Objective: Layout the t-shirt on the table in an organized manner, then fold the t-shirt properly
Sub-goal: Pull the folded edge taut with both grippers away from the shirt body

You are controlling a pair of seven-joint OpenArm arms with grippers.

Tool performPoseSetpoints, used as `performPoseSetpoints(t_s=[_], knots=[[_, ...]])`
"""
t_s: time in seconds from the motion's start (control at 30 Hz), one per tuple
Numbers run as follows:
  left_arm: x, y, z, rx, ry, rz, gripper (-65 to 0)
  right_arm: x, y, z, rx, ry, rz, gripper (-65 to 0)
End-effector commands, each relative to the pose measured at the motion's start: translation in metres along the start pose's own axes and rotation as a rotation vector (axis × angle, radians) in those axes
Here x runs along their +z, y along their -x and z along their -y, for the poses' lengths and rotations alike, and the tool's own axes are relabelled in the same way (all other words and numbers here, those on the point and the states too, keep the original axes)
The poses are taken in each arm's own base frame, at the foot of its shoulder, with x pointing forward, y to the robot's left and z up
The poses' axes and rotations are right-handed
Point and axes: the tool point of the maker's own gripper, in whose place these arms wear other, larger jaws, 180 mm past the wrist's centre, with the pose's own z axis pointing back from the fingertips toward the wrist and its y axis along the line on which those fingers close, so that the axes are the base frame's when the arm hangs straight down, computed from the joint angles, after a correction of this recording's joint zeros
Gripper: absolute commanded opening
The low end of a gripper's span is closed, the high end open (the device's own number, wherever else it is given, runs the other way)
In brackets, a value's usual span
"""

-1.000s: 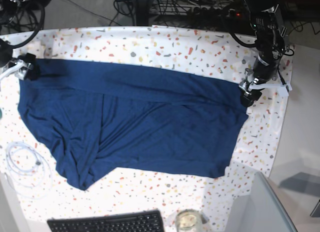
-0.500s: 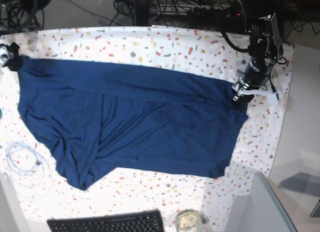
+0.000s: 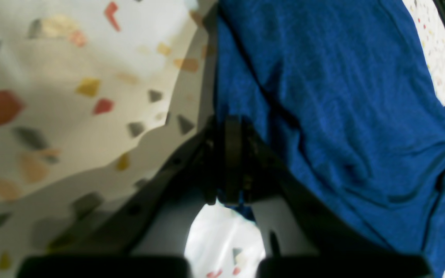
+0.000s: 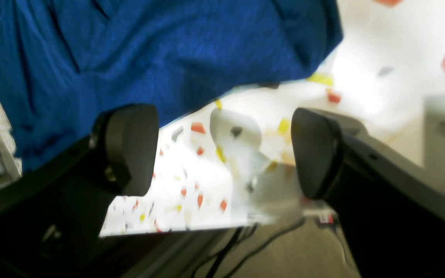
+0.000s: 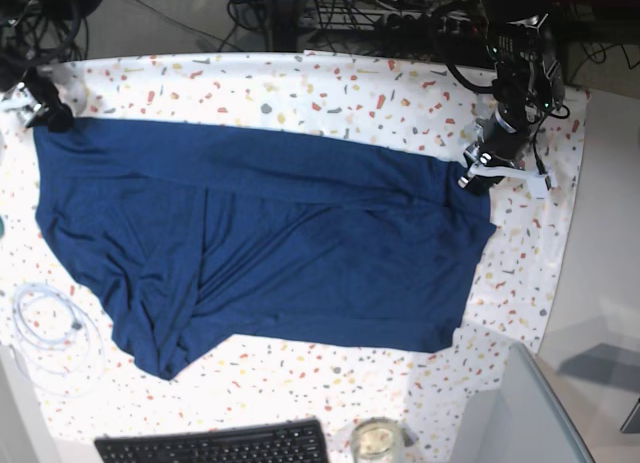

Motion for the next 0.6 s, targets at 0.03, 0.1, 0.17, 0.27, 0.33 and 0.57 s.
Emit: performPoseSetpoints(t_s=[0.03,0.1,0.17,0.27,0.33,0.57], knots=[[0.001,-0.01,0.007,-0.019,0.024,-0.003,-65.0,-0.002,-0.012,0.002,0.016,0.009,0.022,-14.1],[0.001,-0.006,0.007,-0.021,0.024,-0.028,-65.0,-0.005,-0.012,0.004,0.003,0.006,0.028,-14.1],[0.001,-0.007,0.007,-0.021,0.024,-0.027,-65.0,-0.005,-0.016,0.004,0.005,0.005,0.038,-14.6],[0.001,-0.005,0.006,-0.021,0.022,-0.029,-65.0,-0.012,-0.015,-0.002,0.012,-0.01,0.02,-14.9],[0.001,-0.005,0.006,-0.021,0.022,-0.029,-65.0,-0.017,-0.018,-0.003,-0.003,-0.02,0.037,-15.5],[0.005,-0.012,0.01,-0.038,0.031,-0.012,-65.0,-0.014,-0.031,0.002,-0.009,-0.016,0.087,-45.2]])
